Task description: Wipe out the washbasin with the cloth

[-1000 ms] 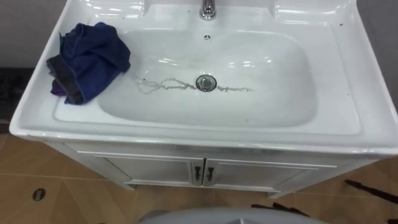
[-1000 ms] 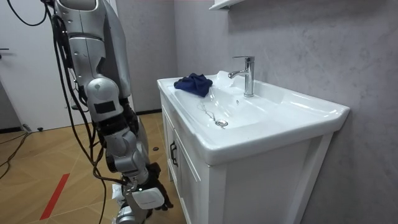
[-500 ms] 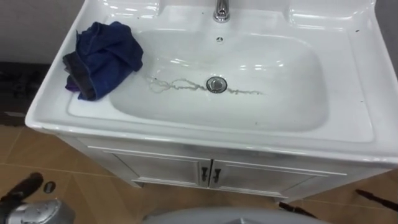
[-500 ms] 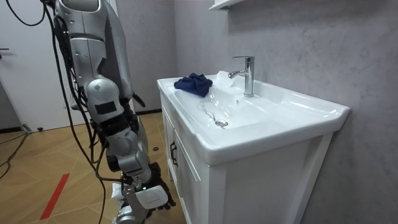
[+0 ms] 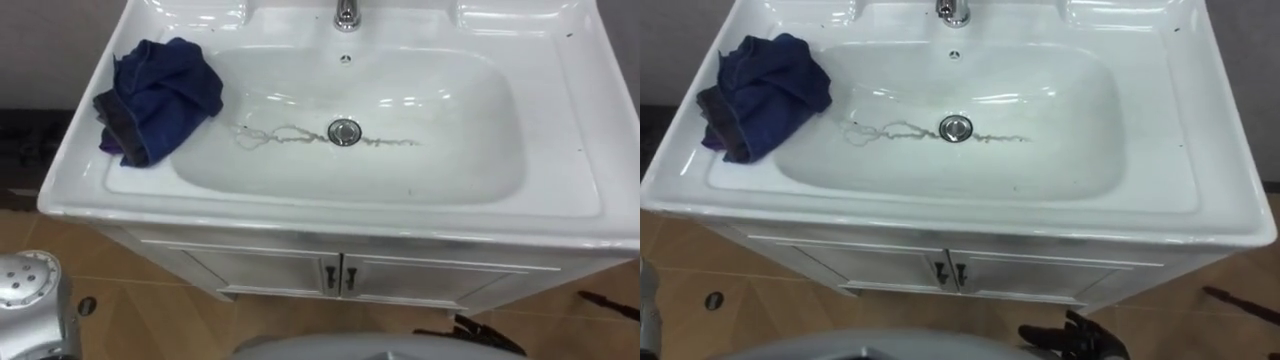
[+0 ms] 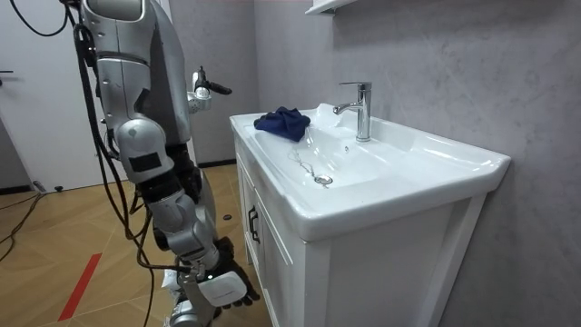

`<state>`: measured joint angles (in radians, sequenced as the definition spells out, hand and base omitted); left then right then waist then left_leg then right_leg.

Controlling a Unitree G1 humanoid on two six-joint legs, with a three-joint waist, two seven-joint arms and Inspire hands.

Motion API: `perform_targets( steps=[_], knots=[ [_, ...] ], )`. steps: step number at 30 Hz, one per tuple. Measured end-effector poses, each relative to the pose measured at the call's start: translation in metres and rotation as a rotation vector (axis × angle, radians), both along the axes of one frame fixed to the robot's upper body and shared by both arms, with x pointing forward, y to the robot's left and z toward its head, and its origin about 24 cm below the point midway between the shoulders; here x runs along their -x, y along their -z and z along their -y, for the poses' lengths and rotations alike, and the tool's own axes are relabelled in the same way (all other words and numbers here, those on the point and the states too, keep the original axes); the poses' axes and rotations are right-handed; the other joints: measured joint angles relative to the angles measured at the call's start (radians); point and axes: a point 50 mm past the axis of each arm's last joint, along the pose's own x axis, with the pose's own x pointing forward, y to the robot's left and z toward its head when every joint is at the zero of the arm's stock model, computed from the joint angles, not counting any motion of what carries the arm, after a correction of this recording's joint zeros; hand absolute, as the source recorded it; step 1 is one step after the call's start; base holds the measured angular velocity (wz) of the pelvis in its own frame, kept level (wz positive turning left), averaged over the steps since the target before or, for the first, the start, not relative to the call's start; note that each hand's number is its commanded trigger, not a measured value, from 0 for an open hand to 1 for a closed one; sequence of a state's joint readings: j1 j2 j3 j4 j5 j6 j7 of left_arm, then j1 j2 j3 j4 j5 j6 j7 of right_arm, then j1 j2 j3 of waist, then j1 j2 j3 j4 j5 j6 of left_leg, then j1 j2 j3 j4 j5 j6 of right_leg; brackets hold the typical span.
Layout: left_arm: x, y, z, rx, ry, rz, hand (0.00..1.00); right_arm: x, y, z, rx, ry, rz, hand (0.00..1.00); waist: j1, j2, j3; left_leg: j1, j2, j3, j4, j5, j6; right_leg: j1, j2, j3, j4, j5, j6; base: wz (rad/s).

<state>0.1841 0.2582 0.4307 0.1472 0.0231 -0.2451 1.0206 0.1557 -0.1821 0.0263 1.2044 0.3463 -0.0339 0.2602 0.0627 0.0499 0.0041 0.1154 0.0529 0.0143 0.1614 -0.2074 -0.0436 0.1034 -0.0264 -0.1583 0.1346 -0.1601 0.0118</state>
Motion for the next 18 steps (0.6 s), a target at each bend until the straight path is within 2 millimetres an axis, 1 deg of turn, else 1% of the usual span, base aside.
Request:
perform_targets(
  steps=[5, 10, 12, 15, 17, 18],
  knots=[
    [-0.007, -0.012, 0.005, -0.067, 0.039, 0.017, 0.0, -0.002, 0.0, -0.002, 0.004, 0.008, 0.021, 0.0, -0.032, -0.002, -0.0002, 0.002, 0.0, 0.007, 0.001, 0.0, 0.0, 0.001, 0.0, 0.006, 0.0, 0.0, 0.0, -0.03],
    [-0.01, -0.017, 0.008, -0.102, 0.071, 0.02, 0.0, -0.003, 0.0, -0.002, 0.007, 0.008, 0.034, 0.0, -0.05, -0.002, 0.0, 0.016, -0.001, 0.016, -0.001, 0.0, 0.0, 0.005, 0.0, 0.023, 0.0, 0.0, 0.0, -0.1],
    [-0.012, -0.018, 0.01, -0.101, 0.085, 0.023, 0.0, -0.004, -0.001, -0.002, 0.005, 0.005, 0.039, 0.0, -0.067, -0.003, 0.0003, 0.018, -0.001, 0.017, -0.001, 0.0, 0.0, 0.007, 0.0, 0.026, -0.001, 0.0, 0.001, 0.0],
    [-0.016, -0.016, 0.014, -0.093, 0.115, 0.014, 0.0, -0.004, -0.001, -0.002, 0.001, 0.006, 0.045, 0.0, -0.08, -0.006, 0.0012, 0.024, -0.001, 0.03, -0.002, 0.0, 0.0, 0.008, 0.0, 0.045, 0.001, -0.001, 0.002, -0.1],
    [-0.018, -0.014, 0.017, -0.088, 0.136, 0.006, 0.0, -0.004, -0.001, -0.002, 0.0, 0.015, 0.046, 0.0, -0.084, -0.007, 0.003, 0.035, -0.001, 0.04, -0.006, 0.0, 0.0, 0.01, 0.001, 0.053, 0.002, -0.001, 0.002, -0.15],
    [-0.02, -0.012, 0.021, -0.084, 0.155, 0.0, 0.0, -0.004, -0.001, -0.002, -0.004, 0.03, 0.049, 0.0, -0.092, -0.007, 0.0025, 0.037, -0.001, 0.04, -0.009, 0.0, 0.0, 0.011, 0.002, 0.054, 0.001, 0.0, 0.003, -0.1]
  ],
)
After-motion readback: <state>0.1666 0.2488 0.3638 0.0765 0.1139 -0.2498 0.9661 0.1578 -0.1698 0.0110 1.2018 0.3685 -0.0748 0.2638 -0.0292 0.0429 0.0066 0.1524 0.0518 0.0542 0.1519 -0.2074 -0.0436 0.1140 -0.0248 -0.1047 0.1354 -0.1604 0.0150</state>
